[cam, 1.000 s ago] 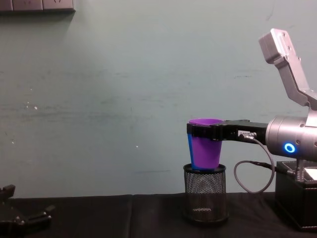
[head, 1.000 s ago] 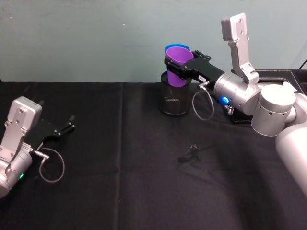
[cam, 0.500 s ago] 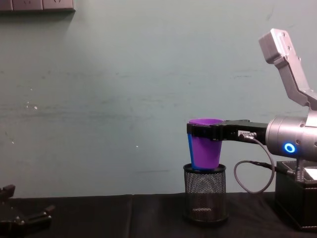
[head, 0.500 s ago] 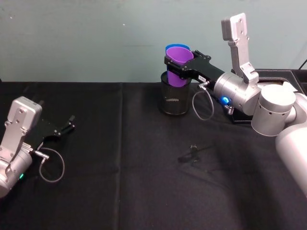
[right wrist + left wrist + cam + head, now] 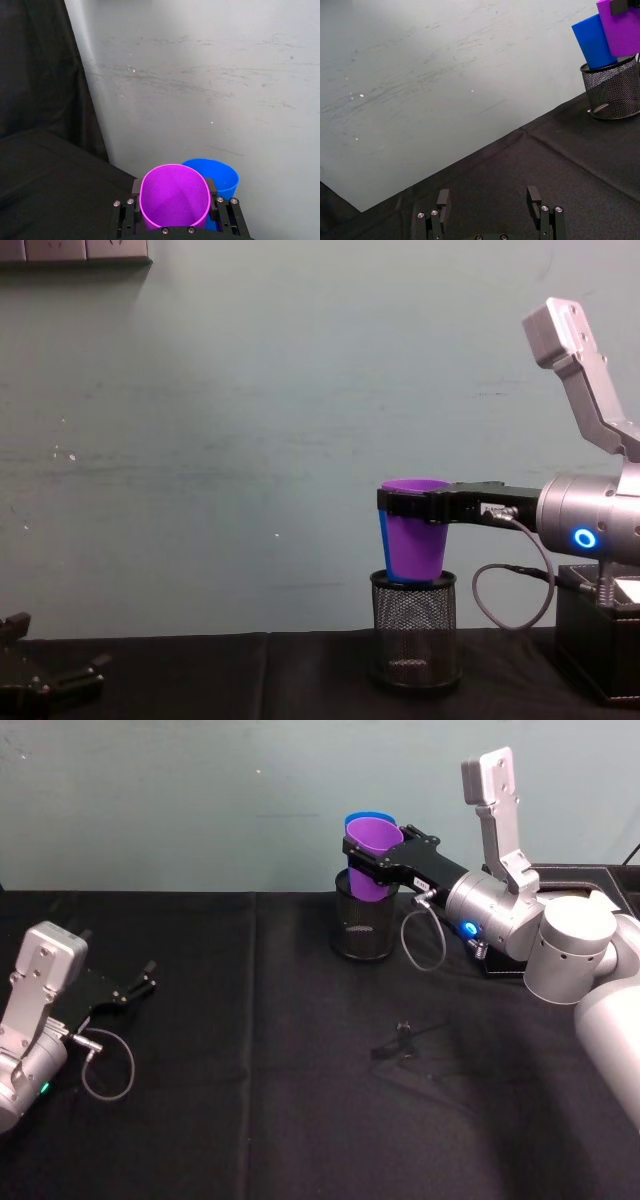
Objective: Pick up one cup with a gripper and tap it against the other cup.
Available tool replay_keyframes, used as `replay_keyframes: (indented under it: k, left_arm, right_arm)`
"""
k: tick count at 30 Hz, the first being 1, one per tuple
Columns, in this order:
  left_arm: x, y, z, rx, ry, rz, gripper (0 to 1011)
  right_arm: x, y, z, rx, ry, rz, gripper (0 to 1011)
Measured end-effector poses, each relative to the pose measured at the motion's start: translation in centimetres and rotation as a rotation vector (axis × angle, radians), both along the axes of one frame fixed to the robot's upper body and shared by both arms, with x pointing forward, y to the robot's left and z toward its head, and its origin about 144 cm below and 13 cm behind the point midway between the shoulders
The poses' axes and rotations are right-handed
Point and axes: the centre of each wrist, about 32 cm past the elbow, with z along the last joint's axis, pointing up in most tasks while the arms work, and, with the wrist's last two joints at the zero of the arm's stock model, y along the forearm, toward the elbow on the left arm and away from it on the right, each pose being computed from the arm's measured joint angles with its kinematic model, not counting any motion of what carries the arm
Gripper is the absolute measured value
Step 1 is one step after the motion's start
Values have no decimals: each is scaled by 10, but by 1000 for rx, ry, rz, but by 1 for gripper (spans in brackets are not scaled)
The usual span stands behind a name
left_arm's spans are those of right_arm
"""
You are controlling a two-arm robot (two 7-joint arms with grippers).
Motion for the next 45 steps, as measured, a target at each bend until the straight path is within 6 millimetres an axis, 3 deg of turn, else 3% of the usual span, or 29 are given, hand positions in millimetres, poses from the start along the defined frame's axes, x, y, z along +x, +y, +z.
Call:
replay_keyframes:
  k: [22, 38, 45]
  left_arm:
    - [0, 0, 0, 0, 0, 0, 1000]
    - [0, 0, 0, 0, 0, 0, 1000]
    - [0, 0, 0, 0, 0, 0, 1000]
  right_arm:
    - [-5, 0, 0, 1, -5, 17, 731]
    - [-39, -1, -1, 28, -15, 66, 731]
    - [-63, -5, -5, 24, -16, 88, 730]
